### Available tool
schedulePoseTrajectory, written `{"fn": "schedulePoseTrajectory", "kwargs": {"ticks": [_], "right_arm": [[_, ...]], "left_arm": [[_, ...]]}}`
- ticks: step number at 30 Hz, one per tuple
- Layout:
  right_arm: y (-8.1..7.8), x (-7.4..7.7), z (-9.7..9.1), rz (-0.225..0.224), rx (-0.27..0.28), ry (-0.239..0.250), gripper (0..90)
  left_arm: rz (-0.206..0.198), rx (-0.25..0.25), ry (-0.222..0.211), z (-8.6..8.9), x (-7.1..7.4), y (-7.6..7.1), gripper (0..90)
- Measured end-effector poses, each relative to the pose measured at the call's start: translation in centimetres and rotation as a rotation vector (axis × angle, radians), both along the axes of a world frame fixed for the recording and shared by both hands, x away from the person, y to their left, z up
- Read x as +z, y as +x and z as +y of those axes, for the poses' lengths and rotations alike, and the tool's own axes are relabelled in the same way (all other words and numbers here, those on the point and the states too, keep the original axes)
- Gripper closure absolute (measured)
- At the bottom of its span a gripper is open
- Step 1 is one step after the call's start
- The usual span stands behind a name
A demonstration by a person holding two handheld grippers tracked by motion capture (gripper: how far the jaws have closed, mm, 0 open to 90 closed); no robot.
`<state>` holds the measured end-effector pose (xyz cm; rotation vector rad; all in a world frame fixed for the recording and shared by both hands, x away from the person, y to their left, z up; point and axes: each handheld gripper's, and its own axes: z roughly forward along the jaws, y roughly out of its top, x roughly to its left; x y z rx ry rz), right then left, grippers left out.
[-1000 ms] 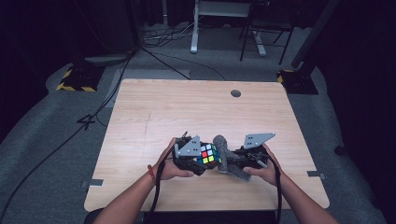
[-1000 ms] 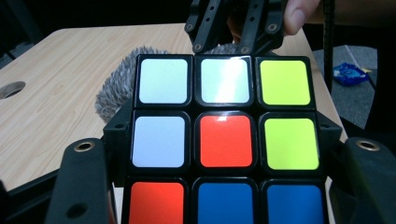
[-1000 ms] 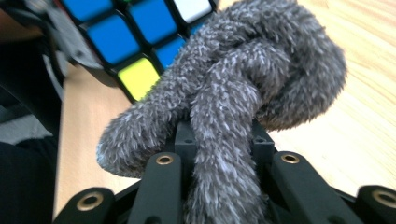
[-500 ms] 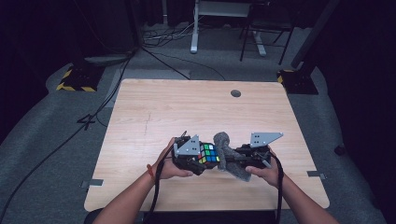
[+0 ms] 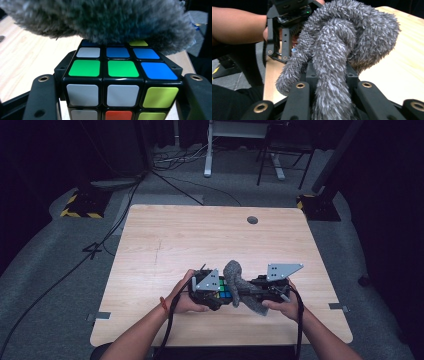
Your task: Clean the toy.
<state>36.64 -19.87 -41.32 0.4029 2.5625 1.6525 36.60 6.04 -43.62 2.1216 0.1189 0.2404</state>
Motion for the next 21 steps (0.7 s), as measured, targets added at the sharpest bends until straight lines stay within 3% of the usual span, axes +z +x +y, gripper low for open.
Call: {"fn": "schedulePoseTrajectory", "kwargs": {"ticks": [2,7,9,13,16,18,21], "right_arm": [[0.2,-0.1,-0.3,-0.009,-0.024,-0.019,73.8],[1.3,-1.5,-0.8,0.030,-0.067,-0.084,73.8],[1.5,-1.7,-0.7,0.057,-0.051,-0.079,73.8],[1.5,-2.2,-0.3,0.068,-0.041,-0.104,73.8],[1.3,-3.2,0.4,0.081,-0.024,-0.162,73.8],[1.1,-3.6,1.0,0.083,-0.013,-0.195,73.8],[0.9,-3.3,1.5,0.064,-0.007,-0.190,73.8]], "left_arm": [[-0.008,0.009,-0.015,0.2,0.3,0.0,33.3],[-0.019,0.011,-0.033,0.4,0.6,-0.2,33.3],[-0.018,0.009,-0.035,0.3,0.6,-0.2,33.3],[-0.016,0.012,-0.059,0.5,0.9,-0.2,33.3],[-0.004,0.009,-0.117,0.9,1.5,-0.1,33.4],[-0.004,0.010,-0.118,0.9,1.6,-0.2,33.4],[-0.002,0.009,-0.114,1.0,1.4,0.0,33.3]]}}
